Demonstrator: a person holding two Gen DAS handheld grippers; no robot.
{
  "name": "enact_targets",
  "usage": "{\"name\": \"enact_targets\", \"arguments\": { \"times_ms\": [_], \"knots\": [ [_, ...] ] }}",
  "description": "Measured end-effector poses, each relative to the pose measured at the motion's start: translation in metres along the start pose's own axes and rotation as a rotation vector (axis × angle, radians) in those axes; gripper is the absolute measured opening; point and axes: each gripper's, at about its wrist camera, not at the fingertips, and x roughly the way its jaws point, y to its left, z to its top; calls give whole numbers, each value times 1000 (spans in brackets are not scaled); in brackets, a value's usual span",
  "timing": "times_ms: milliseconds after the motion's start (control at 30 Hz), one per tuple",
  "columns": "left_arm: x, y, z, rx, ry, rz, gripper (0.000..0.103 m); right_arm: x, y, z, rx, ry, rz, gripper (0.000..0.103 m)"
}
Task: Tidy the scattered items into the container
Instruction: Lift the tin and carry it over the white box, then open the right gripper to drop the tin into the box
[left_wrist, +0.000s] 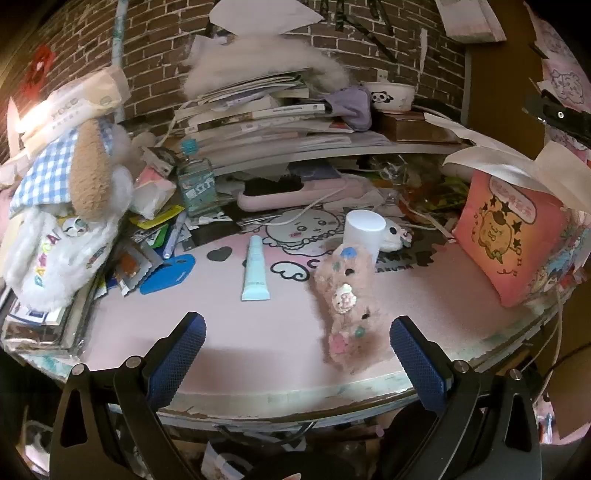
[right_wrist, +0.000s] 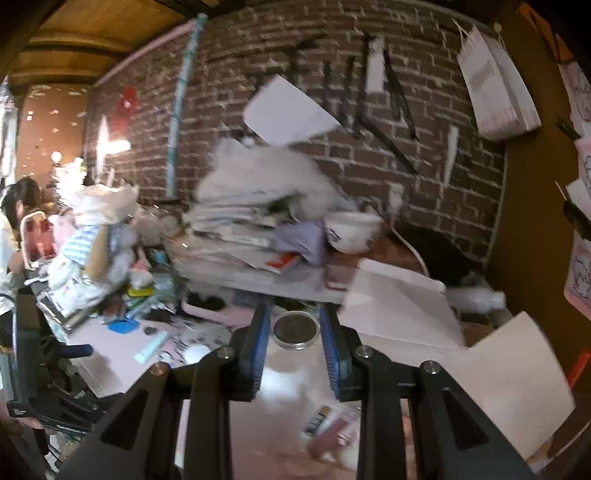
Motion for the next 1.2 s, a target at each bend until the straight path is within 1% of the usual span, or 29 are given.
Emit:
{"name": "enact_targets", "arguments": {
  "times_ms": [167,400,567,733,900,1033,1133,1200],
  "knots": [
    [0,-2,1,5,1,-6,100,16,-30,5,24,145,-26,25],
    [-1,-3,1,4,1,-7,100,56,-60,-1,42,404,-38,25],
    [-1,-3,1,5,1,-7,100,90,-62,-12,27,577,-19,25],
    [-1,-4,1,5,-2,-11,100,115,-60,-20,20,713,-8,25],
    [-4,-5,2,4,-8,-14,100,133,-68,-28,47,808,-12,25],
    [-5,-6,3,4,-11,-19,100,141,-73,-35,61,861,-7,25],
    [-5,-6,5,4,-12,-23,100,144,-79,-38,99,899,26,25],
    [-5,-6,5,6,-12,-26,100,144,-82,-39,99,910,20,25]
  ]
}}
